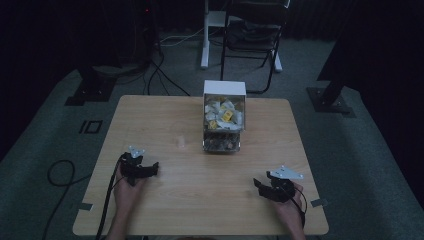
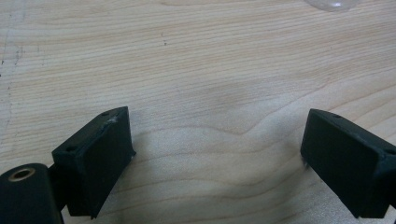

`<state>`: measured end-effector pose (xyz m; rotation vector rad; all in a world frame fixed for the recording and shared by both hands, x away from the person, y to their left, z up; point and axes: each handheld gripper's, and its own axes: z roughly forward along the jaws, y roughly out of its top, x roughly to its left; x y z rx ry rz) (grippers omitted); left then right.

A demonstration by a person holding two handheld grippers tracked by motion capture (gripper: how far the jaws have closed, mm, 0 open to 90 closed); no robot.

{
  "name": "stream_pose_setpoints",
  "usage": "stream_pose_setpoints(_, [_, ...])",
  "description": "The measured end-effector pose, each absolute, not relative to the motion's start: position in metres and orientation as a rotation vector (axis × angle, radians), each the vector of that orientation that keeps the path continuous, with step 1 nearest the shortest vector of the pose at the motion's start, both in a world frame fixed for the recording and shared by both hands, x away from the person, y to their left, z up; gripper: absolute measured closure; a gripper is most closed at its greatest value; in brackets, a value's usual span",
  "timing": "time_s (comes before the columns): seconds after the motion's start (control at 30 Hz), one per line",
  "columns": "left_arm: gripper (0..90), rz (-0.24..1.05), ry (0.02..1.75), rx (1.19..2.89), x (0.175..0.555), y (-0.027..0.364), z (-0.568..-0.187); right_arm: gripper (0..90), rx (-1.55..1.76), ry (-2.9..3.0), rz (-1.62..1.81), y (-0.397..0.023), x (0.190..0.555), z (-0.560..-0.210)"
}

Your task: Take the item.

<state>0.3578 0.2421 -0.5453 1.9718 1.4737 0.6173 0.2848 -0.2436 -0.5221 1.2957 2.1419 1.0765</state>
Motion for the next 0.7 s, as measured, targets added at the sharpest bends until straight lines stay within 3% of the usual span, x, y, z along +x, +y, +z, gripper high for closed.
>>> stream_pose_setpoints(0.7, [9.7, 0.617, 1.474, 1.972, 0.358, 0.242, -0.545, 42.0, 1.172, 2.184, 1.138, -0.207, 0.281, -0.499])
